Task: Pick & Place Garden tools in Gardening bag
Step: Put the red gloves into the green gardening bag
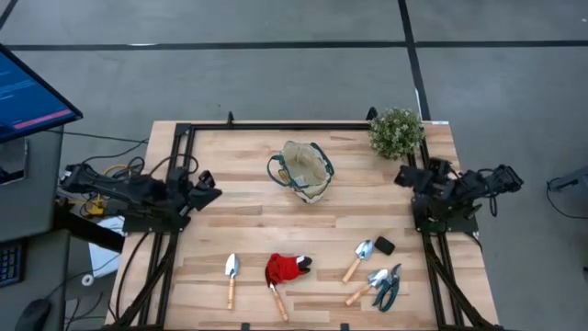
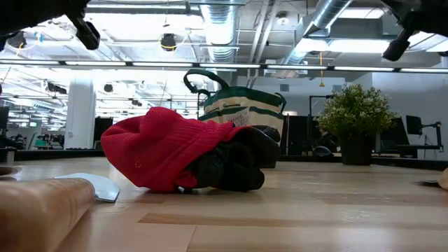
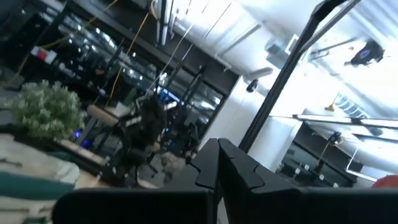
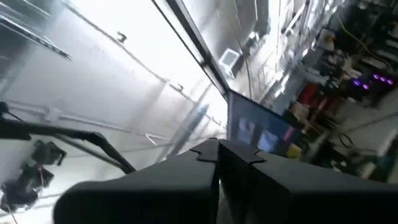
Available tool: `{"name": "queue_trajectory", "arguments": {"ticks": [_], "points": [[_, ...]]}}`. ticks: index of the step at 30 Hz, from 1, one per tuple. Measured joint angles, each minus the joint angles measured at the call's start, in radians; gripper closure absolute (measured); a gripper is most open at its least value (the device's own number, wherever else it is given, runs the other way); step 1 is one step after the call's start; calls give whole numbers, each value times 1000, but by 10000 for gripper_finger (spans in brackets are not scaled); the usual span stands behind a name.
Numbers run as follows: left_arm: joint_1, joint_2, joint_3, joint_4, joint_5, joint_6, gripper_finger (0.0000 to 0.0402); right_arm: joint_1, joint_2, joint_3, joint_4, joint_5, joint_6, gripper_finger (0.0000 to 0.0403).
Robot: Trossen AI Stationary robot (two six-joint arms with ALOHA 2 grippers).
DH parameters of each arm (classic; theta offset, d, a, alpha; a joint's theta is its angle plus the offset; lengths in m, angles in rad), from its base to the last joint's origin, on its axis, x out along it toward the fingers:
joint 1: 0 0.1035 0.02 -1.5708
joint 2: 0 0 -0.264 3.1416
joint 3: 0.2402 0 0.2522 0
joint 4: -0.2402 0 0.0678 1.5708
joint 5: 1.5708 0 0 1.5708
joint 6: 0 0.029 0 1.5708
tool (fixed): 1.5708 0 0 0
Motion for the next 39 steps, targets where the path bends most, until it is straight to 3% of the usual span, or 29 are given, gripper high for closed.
{"name": "queue_trajectory", "arguments": {"ticks": [2,6,10,16,26,31,39], "points": [[0,7,0,0,41,26,394,0,0,4,3,-19,-37,403],[0,-19,0,-1,131,104,394,3,19,61,-161,-70,-56,401],[0,-67,0,-71,211,107,394,2,127,175,-267,-92,-124,378],[0,-117,0,-212,211,79,397,3,527,447,-529,-105,-255,300],[0,-118,0,-340,177,1,398,32,1264,969,-1131,-314,-369,175],[0,-116,0,-445,104,1,398,56,1538,1182,-1244,-367,-499,157],[0,-113,0,-465,85,28,398,16,1837,1441,-1262,-517,-604,134]]}}
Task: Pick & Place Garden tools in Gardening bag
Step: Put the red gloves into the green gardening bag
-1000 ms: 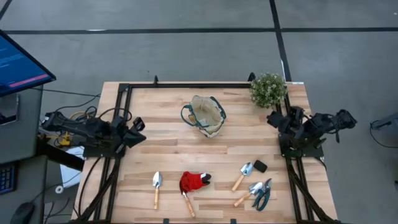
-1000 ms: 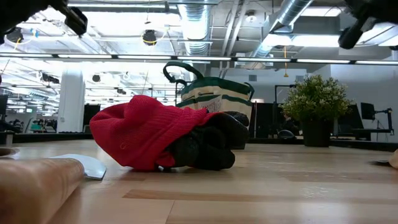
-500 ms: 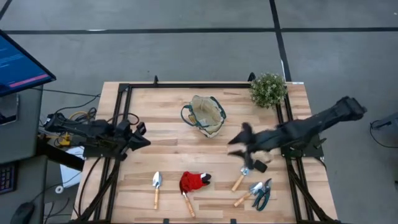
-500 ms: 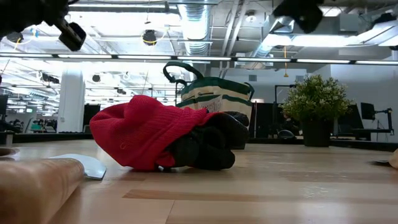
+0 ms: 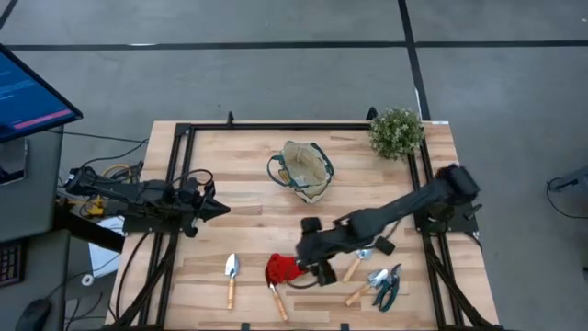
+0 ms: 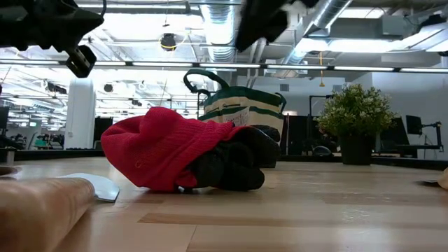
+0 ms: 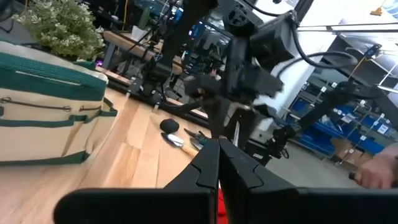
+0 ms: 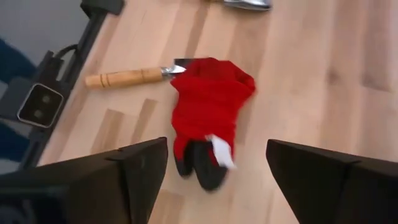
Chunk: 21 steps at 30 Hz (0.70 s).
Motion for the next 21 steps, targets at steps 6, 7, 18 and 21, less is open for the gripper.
{"name": "queue_trajectory", "arguments": {"ticks": [6,7,18,21], "points": [[0,0,0,0,1,21,397,-37,174,139,-8,-55,5,100],[0,0,0,0,1,23,396,-43,199,162,-5,-57,10,94],[0,0,0,0,13,23,393,-39,356,316,-80,-63,115,72],[0,0,0,1,13,23,393,-28,390,317,-95,-51,139,73]]}}
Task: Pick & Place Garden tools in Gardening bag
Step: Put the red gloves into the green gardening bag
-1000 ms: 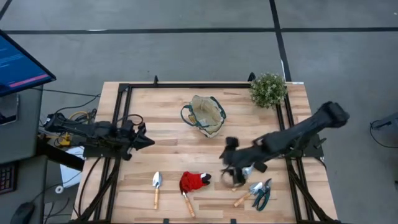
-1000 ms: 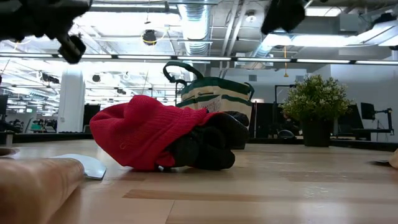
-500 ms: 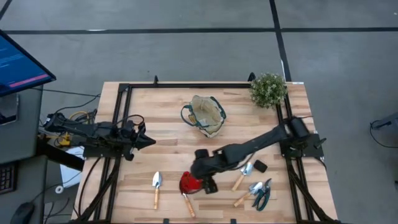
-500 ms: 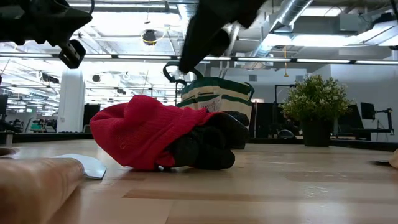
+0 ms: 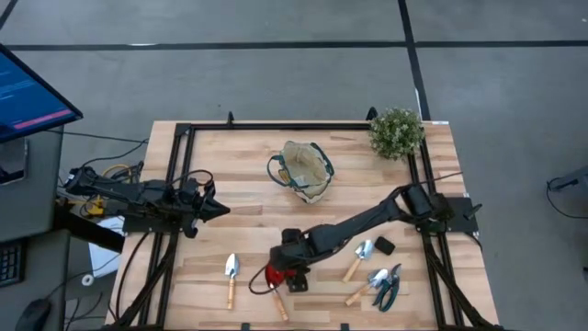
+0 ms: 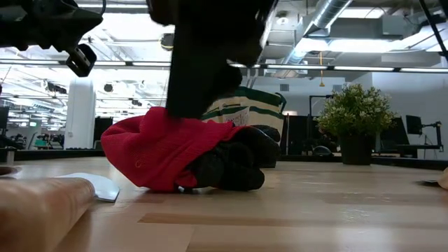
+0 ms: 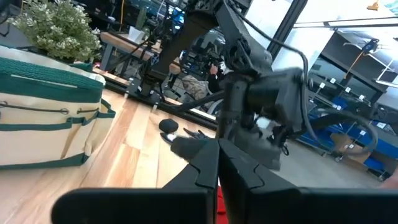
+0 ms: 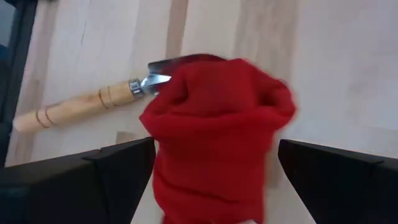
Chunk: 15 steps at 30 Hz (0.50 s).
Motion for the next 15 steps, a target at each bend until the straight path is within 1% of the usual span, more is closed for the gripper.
{"name": "queue_trajectory", "arguments": {"ticks": [2,4,6,8,9,11,12,15], "points": [[0,0,0,0,0,0,394,4,27,-2,-29,2,2,73],[0,0,0,3,0,0,396,4,56,-1,-22,8,20,74],[0,0,0,4,0,0,395,4,78,5,-53,55,74,79],[0,0,0,6,0,0,393,4,79,10,-88,88,118,97],[0,0,0,7,0,0,393,4,79,10,-95,94,121,112],[0,0,0,8,0,0,392,2,74,9,-101,104,124,161],[0,0,0,8,0,0,393,-1,66,8,-109,105,123,194],[0,0,0,9,0,0,396,-13,38,4,-125,109,123,322]]}}
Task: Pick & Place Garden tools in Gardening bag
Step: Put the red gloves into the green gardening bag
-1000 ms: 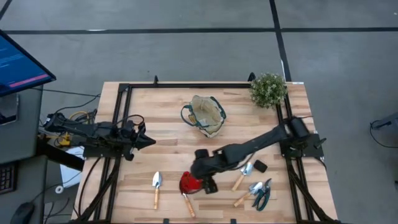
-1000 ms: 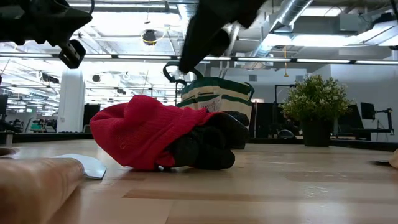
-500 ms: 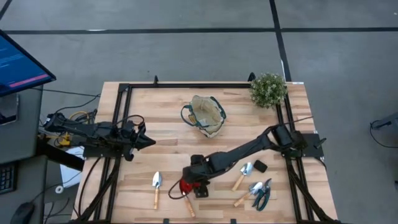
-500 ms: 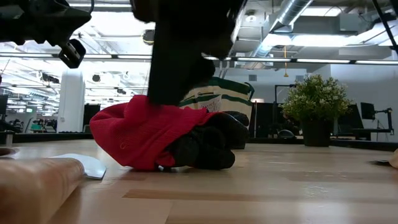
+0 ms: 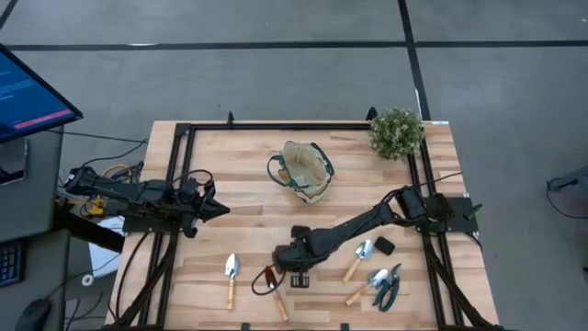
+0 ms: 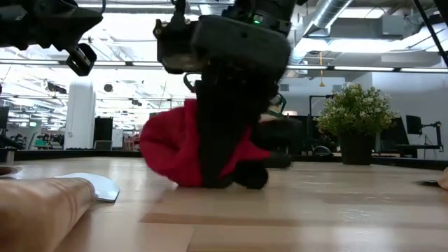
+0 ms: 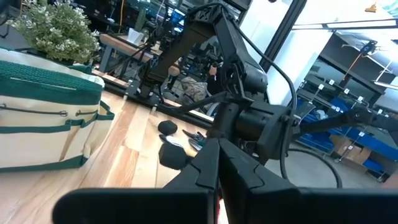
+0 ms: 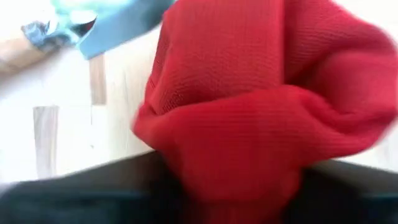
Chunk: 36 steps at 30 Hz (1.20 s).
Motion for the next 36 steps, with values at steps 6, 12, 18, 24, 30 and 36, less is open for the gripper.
{"name": "queue_trajectory", "arguments": {"ticks": [6,12,18,24,30,36], "points": [[0,0,0,5,-4,0,395,-86,-174,0,-14,8,-10,347],[0,0,0,8,-9,-4,395,-251,-421,1,-59,191,29,347],[0,0,0,16,-26,-7,395,-462,-521,3,-165,257,137,347],[0,0,0,21,-57,-8,394,-515,-455,1,-206,230,241,347],[0,0,0,28,-61,-8,396,-475,-372,1,-211,225,285,347],[0,0,0,28,-64,-8,393,-487,-317,0,-224,208,289,347]]}}
